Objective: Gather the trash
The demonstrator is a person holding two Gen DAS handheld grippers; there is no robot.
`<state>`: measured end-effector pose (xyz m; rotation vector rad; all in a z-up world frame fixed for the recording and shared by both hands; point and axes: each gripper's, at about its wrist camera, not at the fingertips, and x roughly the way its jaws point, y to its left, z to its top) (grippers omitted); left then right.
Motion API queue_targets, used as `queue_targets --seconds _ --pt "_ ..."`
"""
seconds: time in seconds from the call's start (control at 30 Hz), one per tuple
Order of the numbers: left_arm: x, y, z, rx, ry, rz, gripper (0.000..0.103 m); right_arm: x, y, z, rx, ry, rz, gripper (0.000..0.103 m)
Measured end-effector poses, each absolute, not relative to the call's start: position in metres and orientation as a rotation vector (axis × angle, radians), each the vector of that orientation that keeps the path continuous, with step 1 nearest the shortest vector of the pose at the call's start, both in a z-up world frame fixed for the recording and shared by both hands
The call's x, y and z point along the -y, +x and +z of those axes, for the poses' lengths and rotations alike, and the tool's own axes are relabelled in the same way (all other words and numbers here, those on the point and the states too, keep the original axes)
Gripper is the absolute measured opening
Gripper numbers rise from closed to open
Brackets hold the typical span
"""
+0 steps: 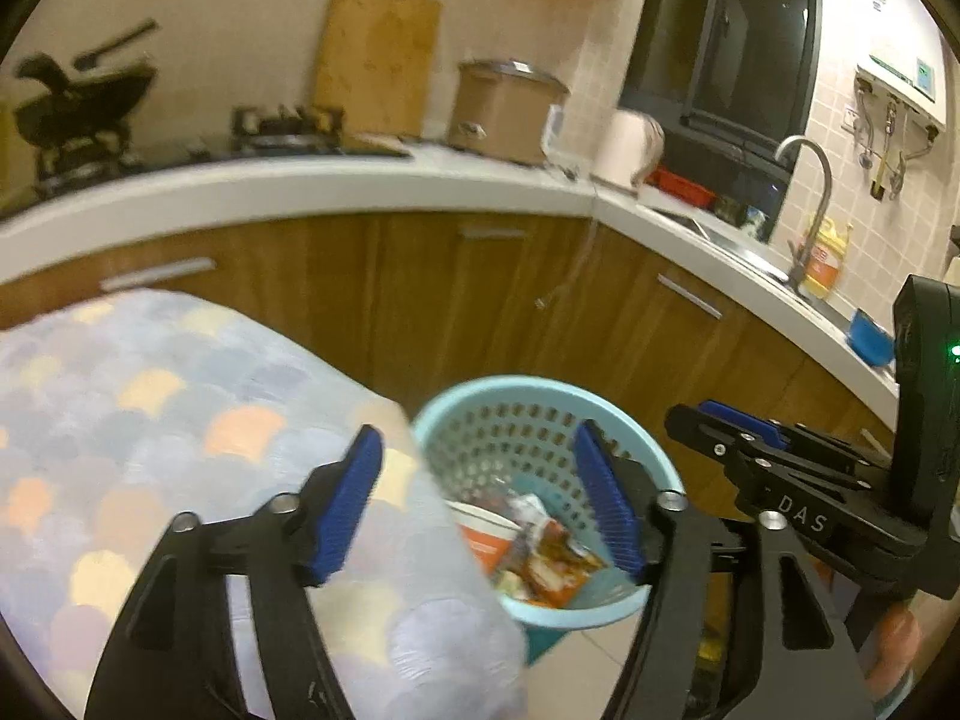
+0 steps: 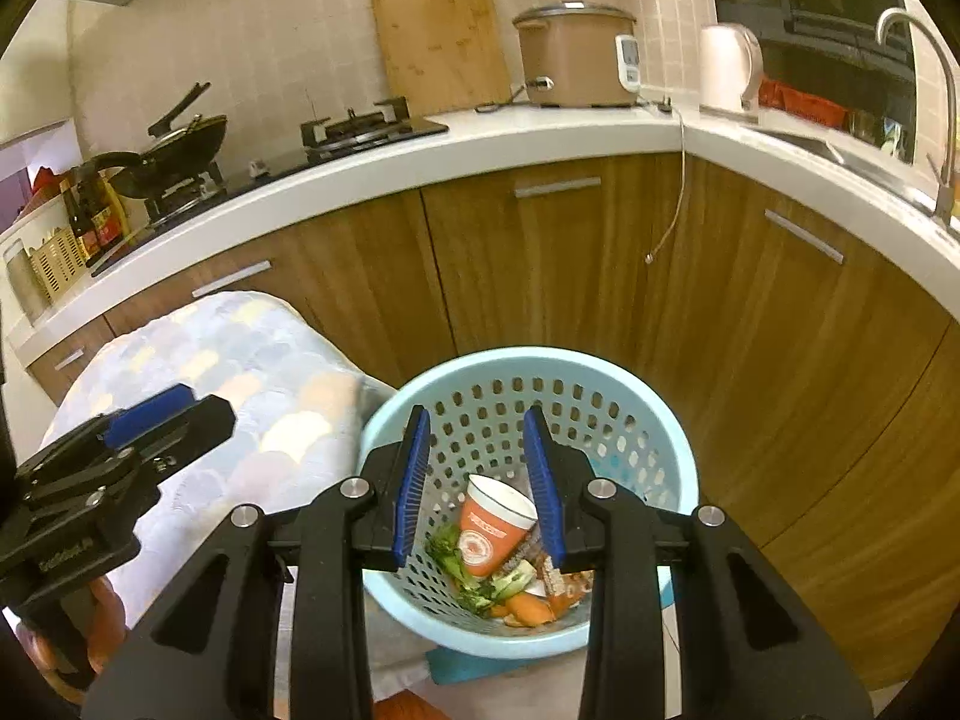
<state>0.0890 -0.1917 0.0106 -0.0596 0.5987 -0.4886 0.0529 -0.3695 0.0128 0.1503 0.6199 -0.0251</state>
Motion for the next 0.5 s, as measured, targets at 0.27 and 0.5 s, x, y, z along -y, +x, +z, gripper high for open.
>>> queue_targets --seconds 0.27,0.5 --pt "0.160 0.055 0.013 -0.465 0.020 -0.292 0.084 0.329 0.020 0.026 -0.493 0.075 -0.107 0.055" --pt "0.142 0.048 0.012 -0.423 -0.010 -0.242 0.087 0.310 0.001 0.027 -0.394 0.072 -0.186 0.064"
